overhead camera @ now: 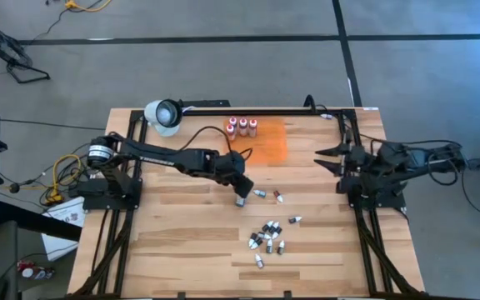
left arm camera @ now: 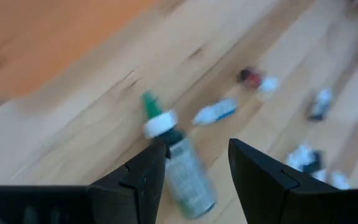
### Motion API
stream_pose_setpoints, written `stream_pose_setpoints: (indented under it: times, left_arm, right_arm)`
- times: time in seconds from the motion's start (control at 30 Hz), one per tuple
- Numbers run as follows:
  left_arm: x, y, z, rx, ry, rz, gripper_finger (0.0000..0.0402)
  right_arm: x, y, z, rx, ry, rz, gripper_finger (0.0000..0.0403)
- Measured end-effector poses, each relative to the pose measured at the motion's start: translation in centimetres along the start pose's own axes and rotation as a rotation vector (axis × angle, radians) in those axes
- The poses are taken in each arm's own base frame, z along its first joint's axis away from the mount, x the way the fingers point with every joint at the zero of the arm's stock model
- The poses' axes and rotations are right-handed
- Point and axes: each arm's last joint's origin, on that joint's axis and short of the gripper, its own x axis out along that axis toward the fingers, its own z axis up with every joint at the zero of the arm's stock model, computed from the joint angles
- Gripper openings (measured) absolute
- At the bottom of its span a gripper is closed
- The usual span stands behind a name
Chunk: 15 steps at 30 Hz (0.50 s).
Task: Pick & Place food coloring
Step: Put the large green food coloring bottle into the orange bin
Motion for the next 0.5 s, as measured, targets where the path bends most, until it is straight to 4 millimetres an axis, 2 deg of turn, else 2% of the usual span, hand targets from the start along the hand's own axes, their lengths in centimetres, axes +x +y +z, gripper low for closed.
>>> stream_pose_setpoints:
  times: [0.33, 0.5]
  left_arm:
    - [4.0, -1.0, 0.2, 0.036, 0.057, 0.067, 0.0169]
    - [4.4, -1.4, 0.4, 0.067, 0.091, 0.118, 0.0169]
  right_arm:
    - [-1.0, 0.4, 0.3, -0.027, -0.048, 0.07, 0.0106]
    - [-1.0, 0.4, 0.3, -0.045, -0.049, 0.074, 0.0106]
